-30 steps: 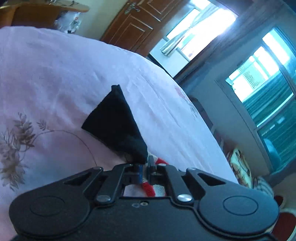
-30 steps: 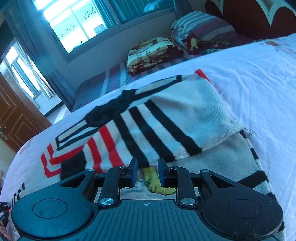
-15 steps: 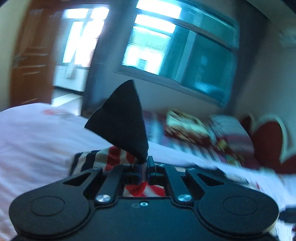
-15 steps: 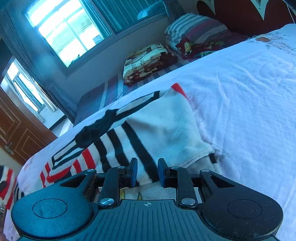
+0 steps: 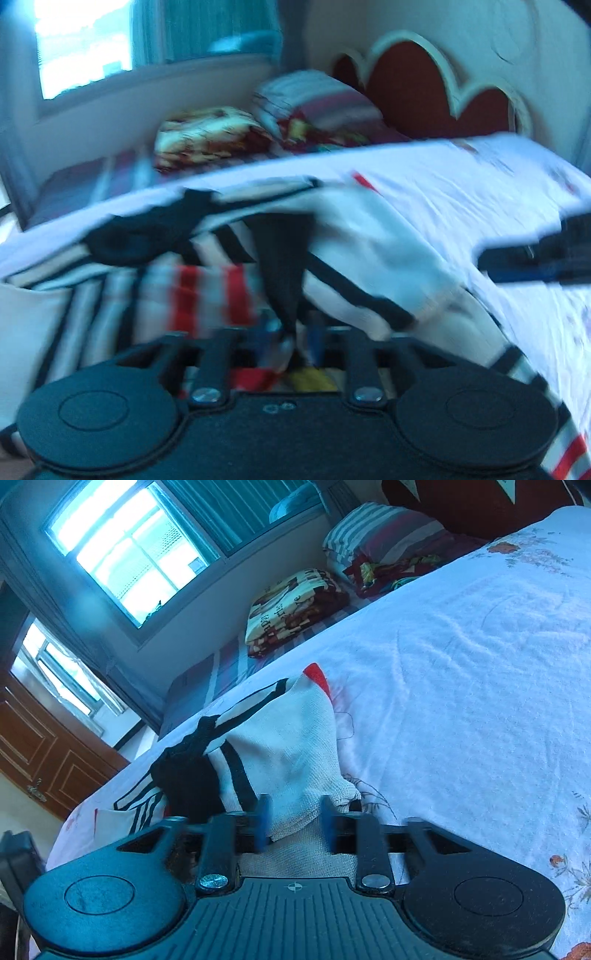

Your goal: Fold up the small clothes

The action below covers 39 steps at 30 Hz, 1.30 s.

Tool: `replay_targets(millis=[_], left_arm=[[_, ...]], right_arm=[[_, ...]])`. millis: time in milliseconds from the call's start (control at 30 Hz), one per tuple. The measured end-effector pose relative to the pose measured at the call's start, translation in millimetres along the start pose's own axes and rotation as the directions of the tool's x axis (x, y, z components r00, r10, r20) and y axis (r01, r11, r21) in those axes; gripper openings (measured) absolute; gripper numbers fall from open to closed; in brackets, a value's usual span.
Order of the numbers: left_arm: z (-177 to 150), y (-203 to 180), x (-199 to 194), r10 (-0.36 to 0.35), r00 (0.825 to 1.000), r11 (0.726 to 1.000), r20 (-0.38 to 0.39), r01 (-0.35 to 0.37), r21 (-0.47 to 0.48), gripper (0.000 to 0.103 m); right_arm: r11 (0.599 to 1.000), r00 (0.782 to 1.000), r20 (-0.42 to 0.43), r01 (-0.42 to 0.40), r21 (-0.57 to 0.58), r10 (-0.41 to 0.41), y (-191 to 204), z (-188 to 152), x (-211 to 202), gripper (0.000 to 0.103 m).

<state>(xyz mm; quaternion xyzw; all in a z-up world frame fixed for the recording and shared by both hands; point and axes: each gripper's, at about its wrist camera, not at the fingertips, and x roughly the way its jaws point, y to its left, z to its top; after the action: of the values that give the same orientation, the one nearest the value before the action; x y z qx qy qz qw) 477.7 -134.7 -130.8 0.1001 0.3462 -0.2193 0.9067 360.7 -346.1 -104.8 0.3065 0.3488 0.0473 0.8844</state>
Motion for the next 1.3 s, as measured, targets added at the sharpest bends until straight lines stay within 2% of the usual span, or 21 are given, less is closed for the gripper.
replay_targets(millis=[33, 100, 167, 233, 300, 367, 500, 600, 633, 667, 700, 767, 867, 967, 1000, 1067, 1100, 1133, 1167, 1233, 1300], left_arm=[[-5, -6, -7, 0.013, 0.999, 0.999, 0.03, -0.014, 0.035, 0.044], [-15, -5, -30, 0.039, 0.995, 0.995, 0.092, -0.048, 0.09, 0.047], [-30, 8, -55, 0.076, 0.989, 0.994, 0.129, -0.085, 0.069, 0.047], [-45, 24, -71, 0.147, 0.978, 0.989, 0.145, -0.148, -0.002, 0.047], [-56, 57, -85, 0.242, 0.961, 0.969, 0.134, -0.232, -0.083, 0.045], [-65, 92, -98, 0.321, 0.942, 0.939, 0.101, -0.303, -0.162, 0.043], [-79, 142, -112, 0.392, 0.919, 0.89, 0.042, -0.367, -0.271, 0.043], [-80, 164, -113, 0.399, 0.917, 0.87, 0.017, -0.372, -0.324, 0.043], [-79, 169, -110, 0.394, 0.919, 0.865, 0.012, -0.367, -0.342, 0.043], [-79, 174, -105, 0.384, 0.924, 0.863, 0.0, -0.358, -0.357, 0.044], [-82, 180, -102, 0.378, 0.926, 0.859, -0.018, -0.357, -0.366, 0.045], [-88, 186, -104, 0.372, 0.928, 0.858, -0.034, -0.357, -0.37, 0.044], [-85, 186, -103, 0.38, 0.925, 0.868, -0.025, -0.366, -0.337, 0.044], [-85, 185, -91, 0.388, 0.921, 0.875, -0.043, -0.383, -0.297, 0.045], [-85, 185, -89, 0.392, 0.919, 0.875, -0.043, -0.387, -0.29, 0.045], [-86, 187, -86, 0.391, 0.92, 0.878, -0.042, -0.386, -0.285, 0.046], [-86, 188, -86, 0.385, 0.922, 0.88, -0.042, -0.38, -0.287, 0.046], [-86, 188, -87, 0.382, 0.923, 0.882, -0.041, -0.377, -0.284, 0.047], [-85, 189, -90, 0.377, 0.925, 0.885, -0.037, -0.372, -0.28, 0.046], [-81, 192, -100, 0.366, 0.93, 0.892, 0.015, -0.347, -0.291, 0.046], [-75, 200, -103, 0.342, 0.937, 0.899, 0.064, -0.307, -0.312, 0.052]], right_arm=[[1.0, 1.0, 0.023, -0.008, -0.007, 0.008, 1, 0, -2, 0.085], [0.998, 0.998, 0.027, -0.057, -0.028, 0.058, 5, 0, -2, 0.085], [0.996, 0.996, 0.015, -0.084, -0.028, 0.084, 10, 2, 5, 0.083], [0.993, 0.993, -0.01, -0.114, -0.025, 0.113, 15, 2, 17, 0.068], [0.993, 0.992, -0.05, -0.115, -0.016, 0.114, 20, 0, 32, 0.058], [0.996, 0.991, -0.094, -0.095, 0.0, 0.094, 23, -3, 50, 0.055], [0.997, 0.99, -0.113, -0.078, 0.026, 0.081, 28, -6, 71, 0.055], [0.998, 0.99, -0.129, -0.066, -0.004, 0.065, 37, -6, 81, 0.052], [0.998, 0.99, -0.13, -0.052, -0.034, 0.047, 42, -6, 83, 0.029], [0.997, 0.991, -0.133, -0.034, -0.066, 0.025, 46, -6, 86, 0.014], [0.995, 0.99, -0.142, -0.026, -0.097, 0.012, 50, -5, 89, 0.006], [0.986, 0.992, -0.126, -0.027, -0.166, 0.006, 61, -3, 87, 0.006], [0.946, 0.998, -0.016, -0.059, -0.319, 0.057, 84, 3, 61, 0.006], [0.896, 0.981, 0.106, -0.103, -0.431, 0.164, 99, -1, 29, 0.006], [0.891, 0.982, 0.114, -0.083, -0.447, 0.149, 99, -7, 31, 0.006], [0.894, 1.0, 0.031, 0.017, -0.448, -0.004, 87, -19, 61, 0.007], [0.906, 0.995, -0.056, 0.046, -0.42, -0.077, 76, -25, 82, 0.007], [0.926, 0.988, -0.122, 0.037, -0.375, -0.09, 65, -28, 95, 0.008], [0.938, 0.995, -0.085, 0.026, -0.345, -0.059, 60, -28, 89, 0.013], [0.954, 0.998, -0.02, 0.057, -0.294, -0.066, 57, -22, 77, 0.047], [0.971, 0.999, 0.032, 0.033, -0.237, -0.026, 52, -14, 68, 0.048]])
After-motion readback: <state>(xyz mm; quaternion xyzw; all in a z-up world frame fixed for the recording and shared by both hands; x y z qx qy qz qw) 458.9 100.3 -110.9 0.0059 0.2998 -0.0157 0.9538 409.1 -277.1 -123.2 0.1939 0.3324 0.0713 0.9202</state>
